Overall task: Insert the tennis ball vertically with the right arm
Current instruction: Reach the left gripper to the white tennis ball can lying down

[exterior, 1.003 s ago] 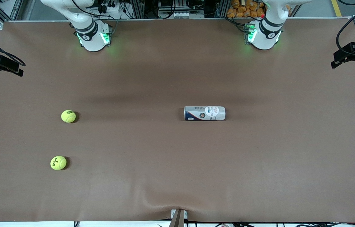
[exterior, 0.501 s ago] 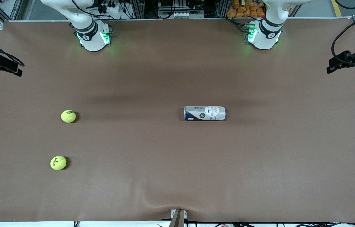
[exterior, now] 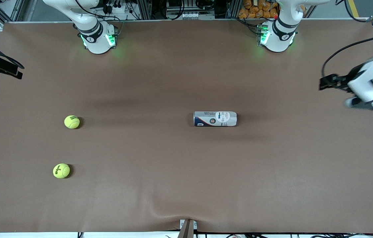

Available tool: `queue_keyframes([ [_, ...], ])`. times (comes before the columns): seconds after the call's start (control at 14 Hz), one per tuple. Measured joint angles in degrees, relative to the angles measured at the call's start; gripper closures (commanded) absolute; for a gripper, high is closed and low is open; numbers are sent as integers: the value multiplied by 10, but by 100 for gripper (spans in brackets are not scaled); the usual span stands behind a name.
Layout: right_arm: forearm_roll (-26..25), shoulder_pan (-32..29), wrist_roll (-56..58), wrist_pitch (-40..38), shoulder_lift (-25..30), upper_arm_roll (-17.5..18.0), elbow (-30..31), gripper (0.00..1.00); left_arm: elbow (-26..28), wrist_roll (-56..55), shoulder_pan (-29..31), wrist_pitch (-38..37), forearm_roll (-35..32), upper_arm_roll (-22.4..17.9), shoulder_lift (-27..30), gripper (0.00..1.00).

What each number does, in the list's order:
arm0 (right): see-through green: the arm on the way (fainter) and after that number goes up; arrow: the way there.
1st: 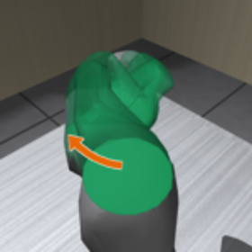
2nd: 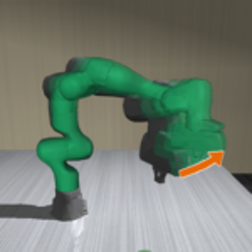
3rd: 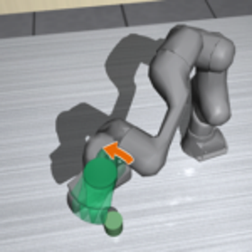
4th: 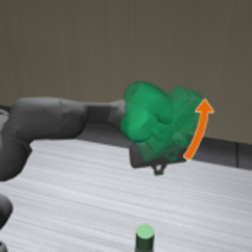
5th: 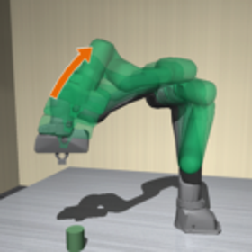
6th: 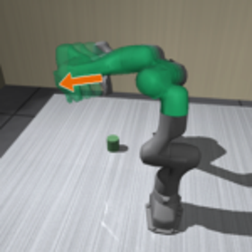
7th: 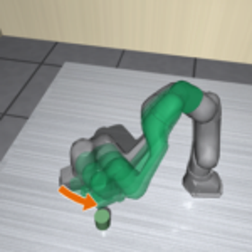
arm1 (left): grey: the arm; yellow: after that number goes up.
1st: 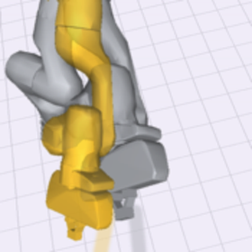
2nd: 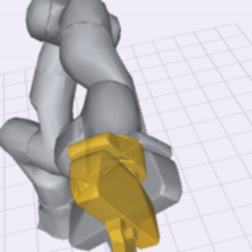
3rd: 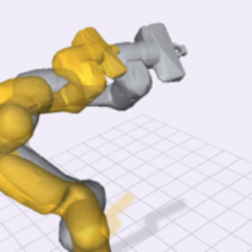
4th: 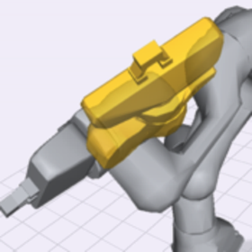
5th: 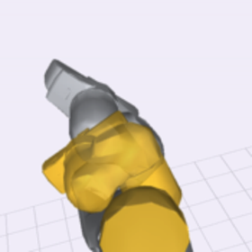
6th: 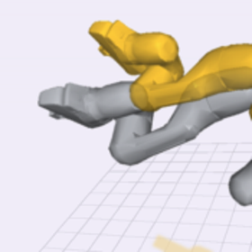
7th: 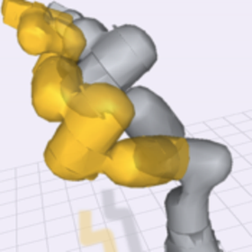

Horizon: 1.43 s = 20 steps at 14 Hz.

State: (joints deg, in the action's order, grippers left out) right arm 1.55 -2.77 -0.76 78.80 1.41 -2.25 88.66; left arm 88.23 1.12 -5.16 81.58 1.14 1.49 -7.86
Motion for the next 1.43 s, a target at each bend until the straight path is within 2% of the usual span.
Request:
queue_keyframes([
  [0.36, 0, 0, 0, 0, 0, 0, 0, 0, -9, 0, -47, 12, 13, 5, -39, 0],
  [0.57, 0, 0, 0, 0, 0, 0, 0, 0, -9, 0, -53, 26, 37, 15, -58, 0],
  [0.93, 0, 0, 0, 0, 0, 0, 0, 0, -11, 18, -53, 40, 61, 62, -93, 0],
  [1.29, 0, 0, 0, 0, 0, 0, 0, 0, -11, 106, -58, 84, 62, 109, -135, 0],
  [1.43, 1, 0, 0, 0, 0, 0, 0, 0, -11, 136, -73, 100, 61, 116, -152, 0],
])
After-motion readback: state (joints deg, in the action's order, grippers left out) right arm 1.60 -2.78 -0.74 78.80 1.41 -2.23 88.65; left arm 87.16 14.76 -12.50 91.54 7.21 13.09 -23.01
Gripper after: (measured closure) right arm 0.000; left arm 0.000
